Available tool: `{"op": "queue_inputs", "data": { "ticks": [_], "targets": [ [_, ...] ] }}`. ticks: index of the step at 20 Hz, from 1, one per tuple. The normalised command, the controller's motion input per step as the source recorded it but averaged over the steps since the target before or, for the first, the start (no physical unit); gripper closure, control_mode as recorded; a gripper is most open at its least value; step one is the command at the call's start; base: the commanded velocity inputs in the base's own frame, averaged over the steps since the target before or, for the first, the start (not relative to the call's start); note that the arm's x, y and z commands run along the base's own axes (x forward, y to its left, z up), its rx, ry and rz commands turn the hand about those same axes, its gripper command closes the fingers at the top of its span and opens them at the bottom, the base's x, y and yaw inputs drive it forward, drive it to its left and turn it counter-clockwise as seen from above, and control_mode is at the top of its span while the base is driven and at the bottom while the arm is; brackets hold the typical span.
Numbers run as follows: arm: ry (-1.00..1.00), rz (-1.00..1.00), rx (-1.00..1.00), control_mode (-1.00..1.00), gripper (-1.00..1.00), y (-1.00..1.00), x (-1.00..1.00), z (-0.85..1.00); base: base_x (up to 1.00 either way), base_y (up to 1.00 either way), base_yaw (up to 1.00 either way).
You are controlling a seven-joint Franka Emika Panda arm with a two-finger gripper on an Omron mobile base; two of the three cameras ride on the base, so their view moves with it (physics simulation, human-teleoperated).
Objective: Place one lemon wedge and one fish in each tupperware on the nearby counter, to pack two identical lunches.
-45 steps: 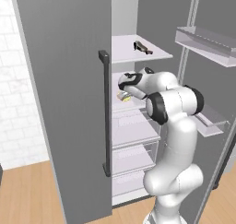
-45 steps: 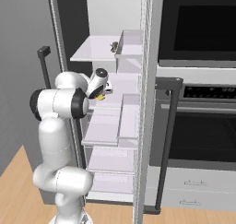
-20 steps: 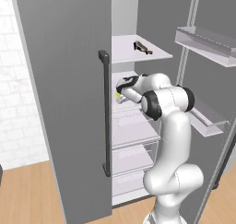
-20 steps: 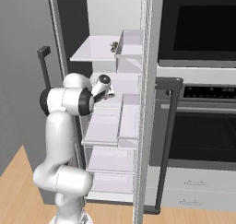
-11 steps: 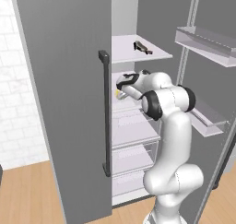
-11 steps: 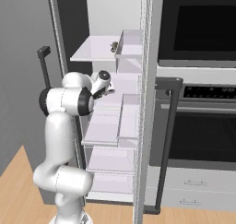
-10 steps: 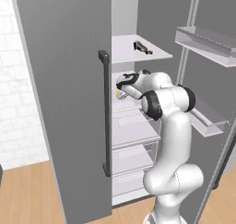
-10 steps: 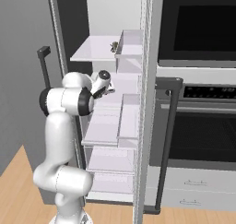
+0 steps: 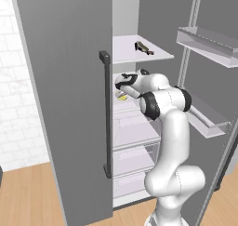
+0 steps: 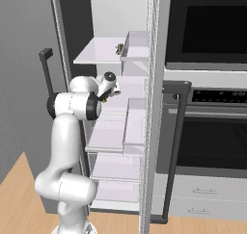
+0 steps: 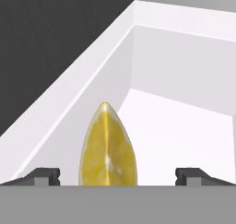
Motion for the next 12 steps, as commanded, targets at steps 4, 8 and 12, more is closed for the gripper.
{"op": "queue_inputs", "data": {
  "ticks": [4,8,12],
  "targets": [
    [0.0,0.0,0.0,-1.0,-1.0,0.13,0.2,-0.3,0.0,0.0,0.0],
    [0.0,0.0,0.0,-1.0,-1.0,0.14,0.24,-0.62,0.0,0.0,0.0],
    [0.0,0.0,0.0,-1.0,-1.0,0.13,0.11,-0.32,0.0,0.0,0.0]
  ]
}}
